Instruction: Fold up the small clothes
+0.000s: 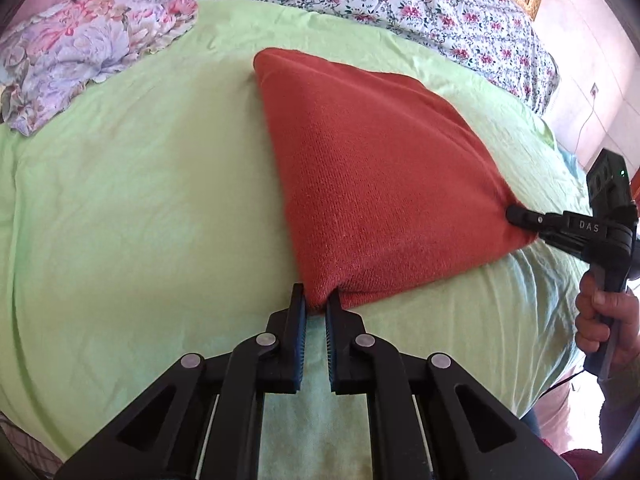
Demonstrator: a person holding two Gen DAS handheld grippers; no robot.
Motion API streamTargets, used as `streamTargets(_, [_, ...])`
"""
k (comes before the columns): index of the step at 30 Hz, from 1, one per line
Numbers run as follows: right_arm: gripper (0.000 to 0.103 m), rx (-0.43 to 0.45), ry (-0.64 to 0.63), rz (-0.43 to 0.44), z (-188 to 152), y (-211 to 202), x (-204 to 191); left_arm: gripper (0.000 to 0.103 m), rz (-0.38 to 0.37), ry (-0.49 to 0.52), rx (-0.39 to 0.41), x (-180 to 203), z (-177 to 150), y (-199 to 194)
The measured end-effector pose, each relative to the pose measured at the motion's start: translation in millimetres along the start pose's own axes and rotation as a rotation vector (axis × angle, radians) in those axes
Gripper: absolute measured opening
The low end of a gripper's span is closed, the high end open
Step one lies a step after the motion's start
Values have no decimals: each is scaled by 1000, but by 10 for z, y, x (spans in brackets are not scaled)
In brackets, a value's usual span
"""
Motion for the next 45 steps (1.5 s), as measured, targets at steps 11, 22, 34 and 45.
streamTargets(11, [28, -38, -31, -58, 53, -38, 66, 18, -28, 13, -29, -124, 81, -257])
streamTargets(22, [30, 68, -71, 22, 798, 216, -391, 25, -91, -3, 58, 17, 916, 125])
streamTargets(34, [29, -13, -96, 12, 1216, 1175, -395, 33, -53, -35, -19, -223, 1811, 1461])
streamTargets(45, [29, 8, -100, 13, 1332, 1399, -301, 34, 24, -34, -35, -375, 1733, 1545])
Point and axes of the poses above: each gripper's, at about its wrist camera, not at the fingertips, and y roughly the way its jaws point, x to its right, z to its top, the point moved 9 cm from there along y, roughly the way its jaws point, and after that the axes turned 13 degrees about x, right-handed, at the moved point
